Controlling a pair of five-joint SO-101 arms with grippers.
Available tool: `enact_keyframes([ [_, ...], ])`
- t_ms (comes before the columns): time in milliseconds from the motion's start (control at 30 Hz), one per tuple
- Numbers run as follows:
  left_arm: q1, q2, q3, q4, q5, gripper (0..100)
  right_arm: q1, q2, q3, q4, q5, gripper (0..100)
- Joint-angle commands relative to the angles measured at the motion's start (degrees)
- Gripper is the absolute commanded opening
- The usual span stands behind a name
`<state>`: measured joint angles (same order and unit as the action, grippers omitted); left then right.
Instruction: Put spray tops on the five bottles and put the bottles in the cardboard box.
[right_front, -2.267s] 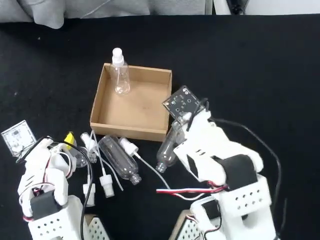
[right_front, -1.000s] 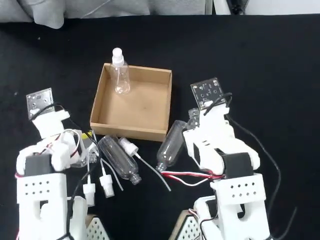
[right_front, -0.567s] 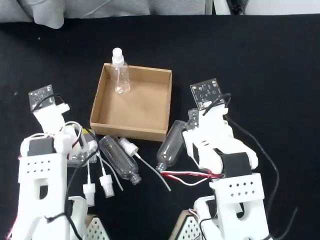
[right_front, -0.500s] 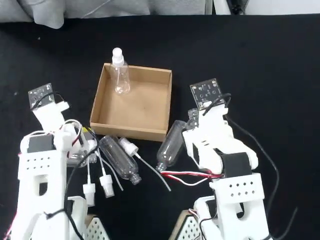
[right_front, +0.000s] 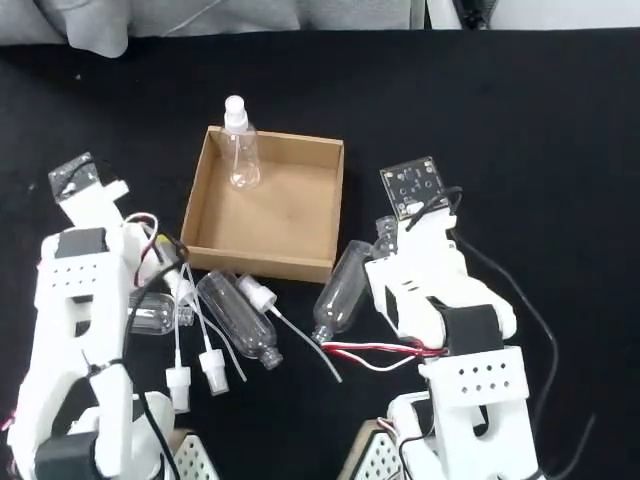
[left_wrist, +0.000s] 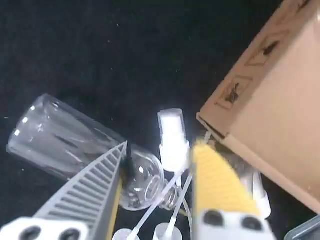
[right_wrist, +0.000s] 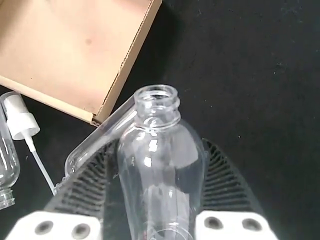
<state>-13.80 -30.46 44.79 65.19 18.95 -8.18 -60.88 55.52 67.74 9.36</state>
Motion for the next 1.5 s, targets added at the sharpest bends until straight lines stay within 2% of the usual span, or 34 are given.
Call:
enact_keyframes([
  [0, -1.1, 1.0, -4.6, -1.3, 0.5, 14, 2.1, -1.8, -0.3, -1.5, -0.4, 9.9],
  [233, 3.1, 1.3, -4.8, -1.6, 0.6, 14, 1.9, -1.8, -0.2, -1.4, -0.4, 9.9],
  [333, 4.4, 1.4, -4.3, -2.5, 3.3, 14, 1.8, -1.8, -0.2, -1.2, -0.4, 9.9],
  [567, 4.8, 1.4, 0.9, -10.3, 4.5, 14, 1.8, -1.8, -0.2, -1.3, -0.4, 9.9],
  [800, 4.9, 1.8, 1.6, -11.3, 4.6, 14, 1.8, -1.6, -0.2, -1.3, -0.4, 9.9],
  [1200, 5.8, 17.8, -4.4, -11.7, 4.6, 14, 1.7, -1.5, -0.1, -1.3, -0.2, 9.9],
  [1467, 8.9, 21.6, -4.6, -11.8, 4.7, 14, 1.7, -1.6, -0.1, -1.2, -0.1, 9.9],
])
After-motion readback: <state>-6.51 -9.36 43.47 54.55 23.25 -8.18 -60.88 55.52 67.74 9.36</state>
